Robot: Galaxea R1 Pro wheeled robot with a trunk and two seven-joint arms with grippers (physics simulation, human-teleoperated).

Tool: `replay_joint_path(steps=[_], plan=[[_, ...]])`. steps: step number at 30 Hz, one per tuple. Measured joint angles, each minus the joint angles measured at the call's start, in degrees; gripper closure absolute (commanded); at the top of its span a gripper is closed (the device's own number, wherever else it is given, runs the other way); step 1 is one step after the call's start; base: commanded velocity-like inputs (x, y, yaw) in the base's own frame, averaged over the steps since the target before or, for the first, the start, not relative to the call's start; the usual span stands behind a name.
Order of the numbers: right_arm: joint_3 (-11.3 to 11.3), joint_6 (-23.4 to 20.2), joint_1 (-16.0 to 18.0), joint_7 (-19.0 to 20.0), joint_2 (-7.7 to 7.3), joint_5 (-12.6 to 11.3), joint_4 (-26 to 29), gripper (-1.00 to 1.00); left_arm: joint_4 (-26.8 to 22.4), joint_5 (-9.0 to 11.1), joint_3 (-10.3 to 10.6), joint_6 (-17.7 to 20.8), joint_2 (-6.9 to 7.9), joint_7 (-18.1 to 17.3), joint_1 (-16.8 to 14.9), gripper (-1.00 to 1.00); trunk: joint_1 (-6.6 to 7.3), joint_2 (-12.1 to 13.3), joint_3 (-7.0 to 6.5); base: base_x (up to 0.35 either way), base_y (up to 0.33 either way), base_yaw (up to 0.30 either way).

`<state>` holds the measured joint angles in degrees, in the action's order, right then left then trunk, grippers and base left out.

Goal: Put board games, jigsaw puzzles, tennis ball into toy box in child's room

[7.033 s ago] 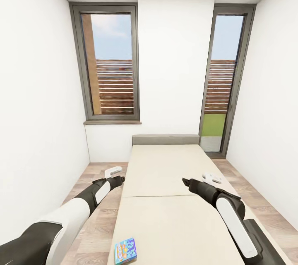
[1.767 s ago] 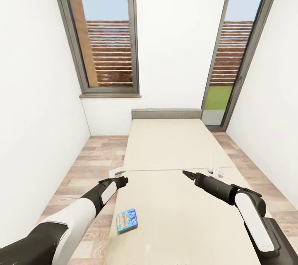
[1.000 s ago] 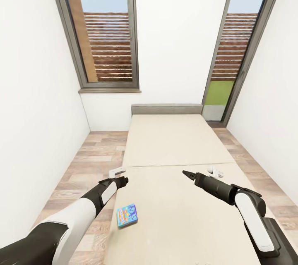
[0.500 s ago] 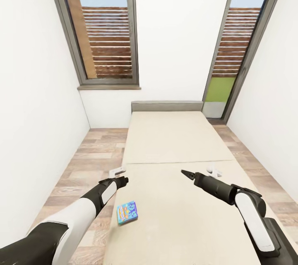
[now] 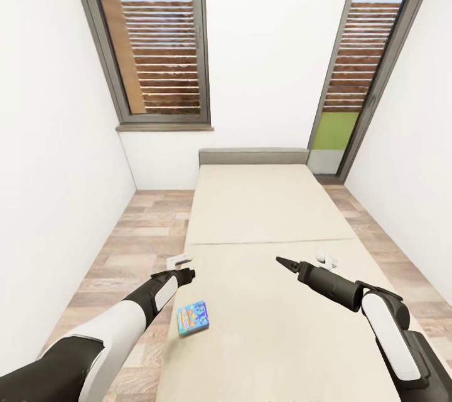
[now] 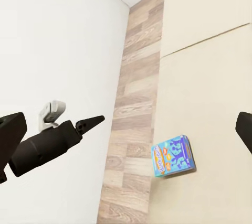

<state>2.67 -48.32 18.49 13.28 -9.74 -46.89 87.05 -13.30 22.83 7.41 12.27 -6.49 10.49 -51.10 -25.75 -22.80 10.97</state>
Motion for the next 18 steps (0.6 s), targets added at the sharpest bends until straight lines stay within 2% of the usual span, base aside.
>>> replay_joint_path(steps=[13, 18], plan=[[0.1, 0.0, 0.0, 0.2, -0.06, -0.1, -0.1, -1.0, -0.5, 0.1, 0.0, 0.9, 0.16, 0.0, -0.1, -1.0, 0.0, 0.0, 1.23, 0.0, 0.0, 0.0], [0.1, -0.1, 0.0, 0.2, -0.1, -0.2, -0.1, -1.0, -2.6, 0.0, 0.0, 4.1, 0.68, 0.0, -0.4, -1.0, 0.0, 0.0, 1.71, 0.0, 0.0, 0.0]])
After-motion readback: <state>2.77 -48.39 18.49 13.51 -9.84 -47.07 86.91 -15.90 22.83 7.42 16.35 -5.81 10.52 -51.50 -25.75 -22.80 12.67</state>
